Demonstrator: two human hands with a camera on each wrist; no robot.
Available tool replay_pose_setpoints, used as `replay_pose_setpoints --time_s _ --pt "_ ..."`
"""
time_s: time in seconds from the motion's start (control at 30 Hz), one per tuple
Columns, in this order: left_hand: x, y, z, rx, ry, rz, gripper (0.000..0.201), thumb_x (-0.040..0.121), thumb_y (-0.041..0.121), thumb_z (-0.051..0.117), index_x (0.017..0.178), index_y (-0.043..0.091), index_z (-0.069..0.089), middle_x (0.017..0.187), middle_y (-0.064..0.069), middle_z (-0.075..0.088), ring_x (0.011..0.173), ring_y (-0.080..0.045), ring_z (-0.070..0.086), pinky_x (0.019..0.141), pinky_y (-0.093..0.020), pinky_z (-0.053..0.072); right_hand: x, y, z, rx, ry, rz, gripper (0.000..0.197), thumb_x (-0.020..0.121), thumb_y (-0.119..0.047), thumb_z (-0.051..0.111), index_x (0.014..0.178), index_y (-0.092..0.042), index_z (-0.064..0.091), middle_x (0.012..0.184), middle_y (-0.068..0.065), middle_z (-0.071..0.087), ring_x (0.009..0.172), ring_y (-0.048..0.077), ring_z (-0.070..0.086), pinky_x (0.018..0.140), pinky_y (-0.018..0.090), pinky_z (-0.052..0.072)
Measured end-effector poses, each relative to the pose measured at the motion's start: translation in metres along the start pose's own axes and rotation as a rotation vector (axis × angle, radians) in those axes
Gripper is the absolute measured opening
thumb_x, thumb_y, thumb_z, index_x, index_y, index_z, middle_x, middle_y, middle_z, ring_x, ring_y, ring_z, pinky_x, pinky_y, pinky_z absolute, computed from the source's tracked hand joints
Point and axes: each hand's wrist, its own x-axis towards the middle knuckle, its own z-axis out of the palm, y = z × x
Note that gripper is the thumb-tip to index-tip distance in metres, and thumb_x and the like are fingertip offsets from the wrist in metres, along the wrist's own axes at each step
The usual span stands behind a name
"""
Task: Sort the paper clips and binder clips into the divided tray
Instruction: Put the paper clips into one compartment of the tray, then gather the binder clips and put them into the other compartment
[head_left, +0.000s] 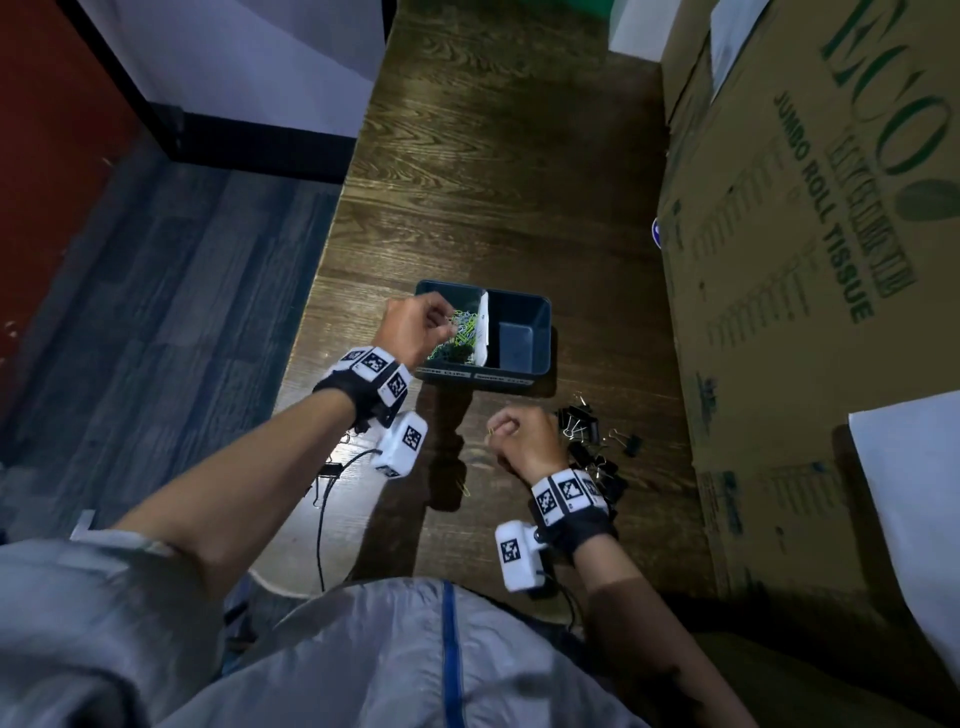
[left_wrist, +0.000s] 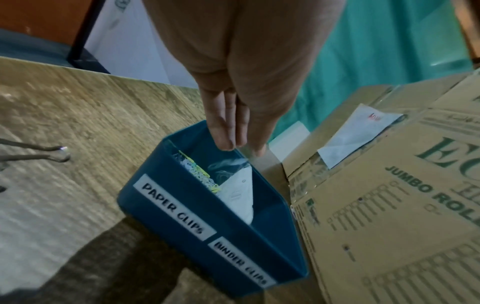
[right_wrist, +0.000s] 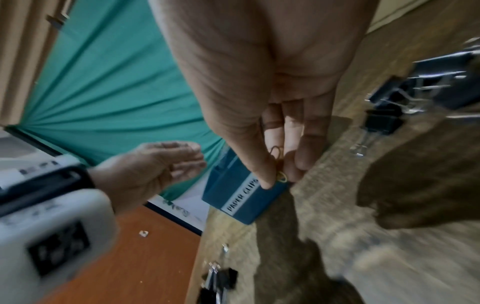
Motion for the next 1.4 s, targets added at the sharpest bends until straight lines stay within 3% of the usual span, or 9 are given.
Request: replay_pose_setpoints --time_s 0.17,0.33,0.4,0.57,0.73,0.9,1.13,1.27,1.4 --pt "-0.054 -0.019 0.017 0.332 -0.100 0.218 0.008 0.085 0.015 0.064 0.090 0.021 0.062 0.082 0.003 0.065 0.071 -0.015 0.061 0.063 -0.030 0.054 0.032 -0.046 -0.025 0.030 0.124 -0.181 0.012 0.084 0.001 0.069 0.085 -0.009 0.075 0.077 -0.001 0.070 0.064 0.004 0.059 0.062 0.010 0.044" --pt "-0.115 -0.032 0.051 0.445 -0.356 0.207 0.030 0.083 0.044 0.044 0.092 0.022 0.062 0.090 -0.002 0.064 0.078 -0.025 0.062 0.062 -0.030 0.046 0.070 -0.090 -0.035 0.044 0.166 -0.231 0.014 0.081 -0.009 0.078 0.095 -0.014 0.076 0.071 -0.003 0.068 0.066 0.006 0.061 0.070 0.021 0.049" --pt "-0.130 -0.034 0.062 0.450 -0.431 0.243 0.028 0.085 0.038 0.051 0.101 0.021 0.064 0.097 -0.004 0.062 0.081 -0.025 0.061 0.064 -0.028 0.045 0.078 -0.095 -0.038 0.058 0.165 -0.230 0.024 0.079 -0.015 0.082 0.102 -0.015 0.075 0.074 -0.004 0.067 0.070 0.008 0.062 0.072 0.022 0.048" --pt "-0.143 -0.056 0.085 0.499 -0.488 0.369 0.020 0.087 0.028 0.061 0.105 0.021 0.065 0.106 -0.004 0.059 0.093 -0.024 0.058 0.061 -0.030 0.044 0.067 -0.064 -0.039 0.146 0.301 -0.256 0.015 0.080 -0.011 0.078 0.095 -0.010 0.075 0.078 0.002 0.070 0.069 0.011 0.063 0.068 0.022 0.050" --pt "-0.144 -0.056 0.092 0.736 -0.660 0.455 0.018 0.068 0.035 0.073 0.082 0.027 0.066 0.094 0.005 0.061 0.084 -0.016 0.059 0.052 -0.021 0.037 0.037 0.014 -0.043 0.075 0.453 -0.076 0.014 0.088 -0.007 0.068 0.102 -0.009 0.072 0.100 0.004 0.070 0.081 0.006 0.058 0.059 0.000 0.038" --pt "-0.148 -0.039 0.094 0.863 -0.776 0.444 0.028 0.054 0.030 0.072 0.078 0.025 0.059 0.081 0.005 0.056 0.070 -0.015 0.054 0.050 -0.022 0.035 0.023 0.086 -0.047 -0.050 0.516 0.166 0.025 0.086 -0.007 0.070 0.111 -0.013 0.067 0.119 0.009 0.060 0.116 0.026 0.052 0.084 0.027 0.040" --pt "-0.129 -0.040 0.096 0.641 -0.767 0.097 0.007 0.080 0.024 0.063 0.083 0.018 0.063 0.090 -0.004 0.067 0.082 -0.028 0.063 0.068 -0.032 0.051 0.036 0.139 -0.054 -0.142 0.303 0.378 0.077 0.082 -0.045 0.074 0.147 -0.024 0.037 0.156 0.013 0.024 0.140 0.038 0.025 0.109 0.057 0.034" --pt "-0.129 -0.037 0.099 0.702 -0.813 0.142 0.012 0.080 0.025 0.063 0.087 0.017 0.065 0.093 -0.008 0.067 0.085 -0.030 0.064 0.071 -0.036 0.054 0.037 0.138 -0.042 -0.141 0.086 0.425 0.099 0.079 -0.064 0.068 0.156 -0.038 0.011 0.166 0.007 -0.004 0.150 0.037 0.002 0.117 0.063 0.013" --pt "-0.123 -0.027 0.089 0.633 -0.676 0.151 0.017 0.080 0.036 0.064 0.091 0.023 0.064 0.094 0.000 0.066 0.082 -0.021 0.063 0.074 -0.032 0.054 0.035 0.118 -0.012 -0.344 0.010 0.308 0.095 0.083 -0.063 0.065 0.155 -0.043 0.007 0.166 0.008 -0.007 0.151 0.037 -0.001 0.118 0.062 0.013"
